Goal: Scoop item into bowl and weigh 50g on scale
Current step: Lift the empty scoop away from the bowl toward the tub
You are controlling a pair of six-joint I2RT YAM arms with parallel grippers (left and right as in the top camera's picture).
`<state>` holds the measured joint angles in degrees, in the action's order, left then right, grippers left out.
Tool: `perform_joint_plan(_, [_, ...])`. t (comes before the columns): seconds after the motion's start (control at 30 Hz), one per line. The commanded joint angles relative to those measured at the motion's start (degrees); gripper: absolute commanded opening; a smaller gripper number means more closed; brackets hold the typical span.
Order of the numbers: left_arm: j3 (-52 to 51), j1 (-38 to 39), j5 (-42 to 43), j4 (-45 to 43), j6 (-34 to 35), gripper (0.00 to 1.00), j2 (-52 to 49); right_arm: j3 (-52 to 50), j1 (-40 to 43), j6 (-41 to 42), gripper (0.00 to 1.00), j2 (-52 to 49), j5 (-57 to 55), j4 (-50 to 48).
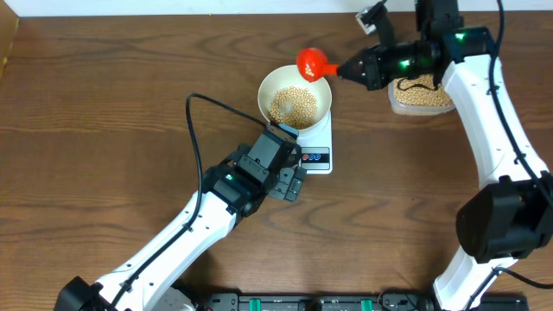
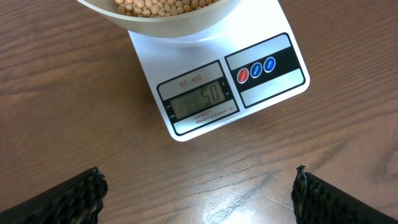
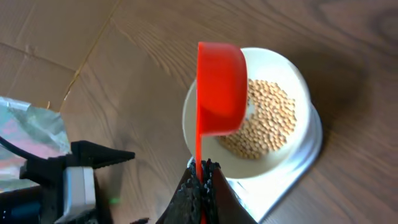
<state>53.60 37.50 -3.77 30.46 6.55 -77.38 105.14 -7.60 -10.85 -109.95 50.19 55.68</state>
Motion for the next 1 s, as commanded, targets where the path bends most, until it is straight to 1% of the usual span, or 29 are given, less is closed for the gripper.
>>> perform_joint_plan(0.0, [0.07,-0.2,-0.13,0.13,-0.5,0.97,-0.09,-0.15,3.1,-0.59,0.01,1.11,1.22,2.05])
perform_joint_plan(0.2, [0.07,-0.2,-0.13,0.13,-0.5,0.97,-0.09,-0.15,9.7,-2.32,0.01,2.45,0.94,5.62])
perform_joint_plan(0.27, [0.07,-0.2,-0.13,0.13,-0.5,0.97,-0.09,-0.13,12.52,-2.75,0.01,3.13,-1.03,7.02])
perform_joint_plan(0.33, [0.07,-0.2,-0.13,0.13,-0.5,0.97,-0.09,-0.15,14.73,-2.69,0.01,3.45,-6.25,8.28])
perform_joint_plan(0.47, [0.07,-0.2,-0.13,0.13,-0.5,0.97,-0.09,-0.2,17.66,0.42,0.01,3.45,-23.71,10.88])
perform_joint_plan(0.67, [0.07,-0.2,-0.13,0.13,-0.5,0.97,-0.09,-0.22,15.76,6.25,0.01,3.45,-42.36,10.36])
perform_joint_plan(0.77, [0.07,-0.2,-0.13,0.13,-0.5,0.97,-0.09,-0.22,12.24,9.68,0.01,3.45,-55.82,10.29])
perform_joint_plan(0.83, [0.07,-0.2,-0.13,0.13,-0.5,0.97,-0.09,-0.26,9.62,10.91,0.01,3.45,-62.45,10.38])
perform_joint_plan(0.97, [0.07,-0.2,-0.13,0.13,-0.5,0.97,-0.09,-0.28,4.9,11.54,0.01,3.45,-70.79,10.8])
